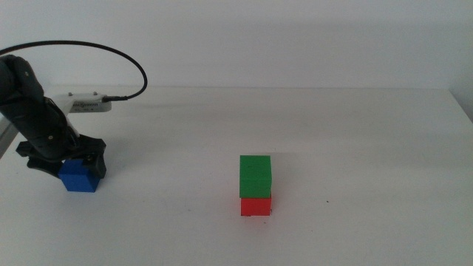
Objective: Stack red cubes first, then green, then blue cubes in a specific spot.
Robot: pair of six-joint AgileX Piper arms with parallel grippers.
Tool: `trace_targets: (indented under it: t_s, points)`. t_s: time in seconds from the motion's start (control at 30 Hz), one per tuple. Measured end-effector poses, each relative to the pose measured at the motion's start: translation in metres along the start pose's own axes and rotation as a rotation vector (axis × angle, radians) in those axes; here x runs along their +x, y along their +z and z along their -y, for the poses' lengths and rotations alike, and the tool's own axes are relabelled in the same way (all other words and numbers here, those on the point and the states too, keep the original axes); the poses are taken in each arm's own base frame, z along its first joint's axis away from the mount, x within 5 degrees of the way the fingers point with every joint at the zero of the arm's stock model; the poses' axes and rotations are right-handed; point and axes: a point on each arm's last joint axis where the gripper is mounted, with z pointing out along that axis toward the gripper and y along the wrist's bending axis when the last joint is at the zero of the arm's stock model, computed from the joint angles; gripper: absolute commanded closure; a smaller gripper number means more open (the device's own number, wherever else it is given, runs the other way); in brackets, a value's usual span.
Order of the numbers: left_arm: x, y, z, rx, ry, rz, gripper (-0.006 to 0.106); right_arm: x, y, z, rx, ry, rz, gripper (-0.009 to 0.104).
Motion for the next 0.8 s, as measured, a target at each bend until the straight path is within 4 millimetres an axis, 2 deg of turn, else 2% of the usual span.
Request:
trace_targets:
  t_s: [0.07, 0.1, 0.23, 0.27, 0.3, 0.33, 0.43, 0.5, 0.57, 0.63, 0.73, 0.8]
  points:
    - [0.000, 0.002, 0.000, 0.002, 0.002, -0.003, 0.022, 0.000, 0.000, 0.000, 0.000, 0.000, 0.000, 0.008]
    - [0.000, 0.002, 0.000, 0.002, 0.006, -0.003, 0.030, 0.000, 0.000, 0.000, 0.000, 0.000, 0.000, 0.008]
    - [0.002, 0.001, 0.001, 0.014, -0.001, -0.029, 0.074, 0.000, 0.000, 0.000, 0.000, 0.000, 0.000, 0.008]
    - [0.002, 0.001, 0.001, 0.015, -0.005, -0.032, 0.081, 0.000, 0.000, 0.000, 0.000, 0.000, 0.000, 0.008]
    - [0.003, 0.001, 0.001, 0.017, -0.012, -0.037, 0.095, 0.000, 0.000, 0.000, 0.000, 0.000, 0.000, 0.008]
    - [0.004, -0.001, 0.003, 0.026, -0.023, -0.045, 0.102, 0.000, 0.000, 0.000, 0.000, 0.000, 0.000, 0.008]
    - [0.008, -0.018, 0.013, 0.041, -0.052, -0.052, 0.102, 0.000, 0.000, 0.000, 0.000, 0.000, 0.000, 0.008]
    - [0.009, -0.043, 0.033, 0.020, -0.052, -0.006, 0.102, 0.000, 0.000, 0.000, 0.000, -0.002, 0.000, 0.008]
    - [0.013, -0.071, 0.063, -0.007, -0.038, 0.055, 0.102, 0.000, 0.000, 0.000, 0.000, -0.002, 0.000, 0.008]
    - [0.023, -0.095, 0.104, -0.013, -0.040, 0.105, 0.102, 0.000, 0.000, 0.000, 0.000, -0.002, 0.000, 0.008]
    - [0.042, -0.111, 0.161, -0.013, -0.096, 0.133, 0.102, 0.000, 0.000, 0.000, 0.000, -0.002, 0.000, 0.008]
    - [0.054, -0.111, 0.197, -0.017, -0.076, 0.145, 0.102, 0.000, 0.000, 0.000, 0.000, -0.002, 0.000, 0.008]
